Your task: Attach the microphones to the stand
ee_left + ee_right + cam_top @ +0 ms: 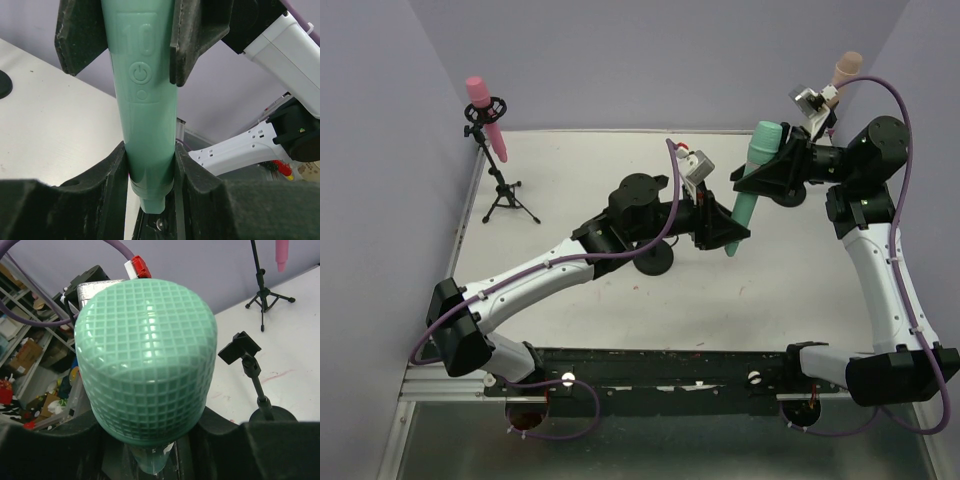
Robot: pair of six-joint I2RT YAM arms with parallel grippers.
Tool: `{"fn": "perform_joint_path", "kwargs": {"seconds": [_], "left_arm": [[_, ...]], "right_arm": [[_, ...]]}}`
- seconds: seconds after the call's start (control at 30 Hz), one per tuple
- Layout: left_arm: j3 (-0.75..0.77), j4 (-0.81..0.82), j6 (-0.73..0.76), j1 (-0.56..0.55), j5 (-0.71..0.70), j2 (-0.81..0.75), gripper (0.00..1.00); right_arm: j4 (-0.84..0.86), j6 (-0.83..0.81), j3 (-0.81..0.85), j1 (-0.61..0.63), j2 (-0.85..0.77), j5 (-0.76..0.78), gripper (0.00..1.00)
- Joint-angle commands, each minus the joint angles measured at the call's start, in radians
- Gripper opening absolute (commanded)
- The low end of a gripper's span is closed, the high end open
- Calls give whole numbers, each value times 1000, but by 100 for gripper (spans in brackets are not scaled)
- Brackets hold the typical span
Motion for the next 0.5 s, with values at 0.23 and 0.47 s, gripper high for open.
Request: {"fn": "perform_joint_path", "kwargs": {"seconds": [0.23, 0.47], "left_arm": [[-85, 7, 6, 31, 3, -166, 76], [-252, -288, 267, 112, -109, -540, 98]], "right_arm": [[20, -17, 47, -1, -8, -36, 18], [-509, -534, 271, 7, 95, 114, 18]]}}
